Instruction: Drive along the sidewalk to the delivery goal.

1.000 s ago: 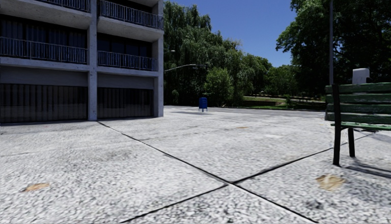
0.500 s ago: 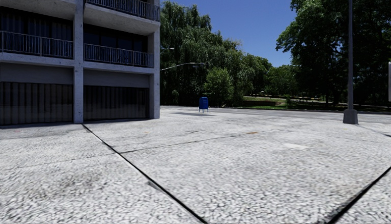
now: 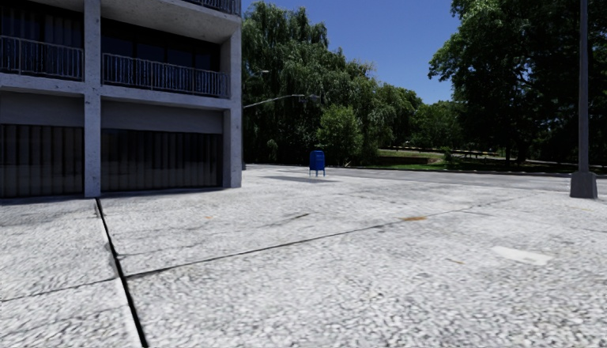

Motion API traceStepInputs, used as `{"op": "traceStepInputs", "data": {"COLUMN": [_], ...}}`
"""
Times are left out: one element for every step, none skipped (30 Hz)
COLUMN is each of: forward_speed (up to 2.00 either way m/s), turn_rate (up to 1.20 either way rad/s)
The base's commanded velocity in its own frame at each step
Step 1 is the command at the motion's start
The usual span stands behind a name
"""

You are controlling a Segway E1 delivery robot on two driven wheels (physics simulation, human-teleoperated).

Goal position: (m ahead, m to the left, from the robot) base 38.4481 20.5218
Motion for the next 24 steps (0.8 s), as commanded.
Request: {"op": "traceStepInputs", "data": {"forward_speed": [2.0,2.0,2.0,2.0,2.0,2.0,2.0,2.0,2.0,2.0,2.0,2.0,2.0,2.0,2.0,2.0,2.0,2.0,2.0,2.0,2.0,2.0,2.0,2.0], "turn_rate": [0.0,0.0,0.0,0.0,0.0,0.0,0.0,0.0,0.0,0.0,0.0,0.0,0.0,0.0,0.0,0.0,0.0,0.0,0.0,0.0,0.0,0.0,0.0,0.0]}}
